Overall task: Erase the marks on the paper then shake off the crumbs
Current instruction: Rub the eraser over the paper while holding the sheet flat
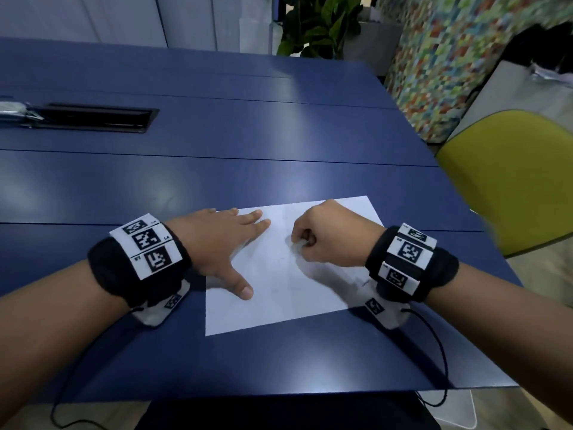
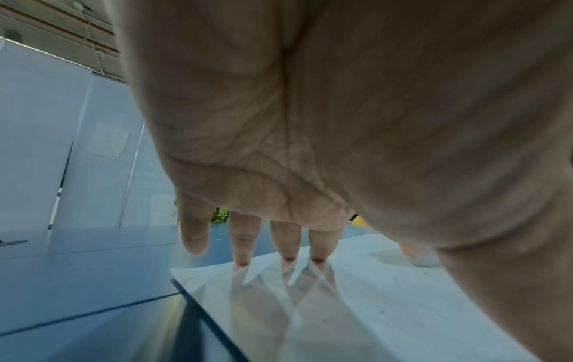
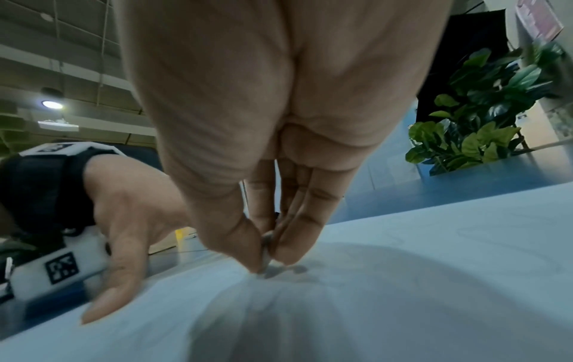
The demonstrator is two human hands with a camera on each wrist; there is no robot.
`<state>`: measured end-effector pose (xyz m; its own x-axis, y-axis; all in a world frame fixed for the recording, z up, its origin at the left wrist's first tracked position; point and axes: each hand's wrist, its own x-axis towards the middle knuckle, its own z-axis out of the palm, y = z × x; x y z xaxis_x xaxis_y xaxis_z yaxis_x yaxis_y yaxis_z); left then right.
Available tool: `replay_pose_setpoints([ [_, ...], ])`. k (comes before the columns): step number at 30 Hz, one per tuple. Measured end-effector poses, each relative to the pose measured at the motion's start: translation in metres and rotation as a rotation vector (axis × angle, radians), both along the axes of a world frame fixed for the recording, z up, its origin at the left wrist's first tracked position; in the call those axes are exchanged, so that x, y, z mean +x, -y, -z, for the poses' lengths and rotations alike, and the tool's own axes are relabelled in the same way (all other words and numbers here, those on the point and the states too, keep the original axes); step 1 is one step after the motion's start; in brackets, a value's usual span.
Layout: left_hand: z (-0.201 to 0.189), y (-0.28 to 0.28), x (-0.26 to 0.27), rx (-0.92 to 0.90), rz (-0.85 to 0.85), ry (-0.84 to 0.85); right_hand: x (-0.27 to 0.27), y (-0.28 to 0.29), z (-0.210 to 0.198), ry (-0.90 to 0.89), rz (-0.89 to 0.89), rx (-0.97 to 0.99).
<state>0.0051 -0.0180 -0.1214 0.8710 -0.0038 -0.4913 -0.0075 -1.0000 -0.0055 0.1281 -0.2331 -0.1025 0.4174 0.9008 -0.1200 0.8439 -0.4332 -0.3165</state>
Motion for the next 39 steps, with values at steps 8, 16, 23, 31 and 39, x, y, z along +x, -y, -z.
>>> replay_pose_setpoints([
  [8,-0.005,0.001,0.009,0.06,0.014,-0.026,0.012,-0.007,-0.003,-0.007,0.015,-0.005],
  [16,-0.002,0.0,0.005,0.045,-0.008,0.006,0.01,-0.006,-0.003,-0.009,0.011,0.0],
  [23,-0.004,0.002,0.005,0.055,0.0,0.012,0.0,-0.008,-0.003,-0.024,-0.031,-0.016],
  [31,-0.005,0.004,0.005,0.067,-0.007,0.018,-0.009,-0.008,-0.004,-0.019,-0.087,-0.025],
  [39,-0.008,0.007,0.005,0.07,-0.019,0.001,-0.012,-0.011,-0.002,-0.022,-0.107,-0.038],
])
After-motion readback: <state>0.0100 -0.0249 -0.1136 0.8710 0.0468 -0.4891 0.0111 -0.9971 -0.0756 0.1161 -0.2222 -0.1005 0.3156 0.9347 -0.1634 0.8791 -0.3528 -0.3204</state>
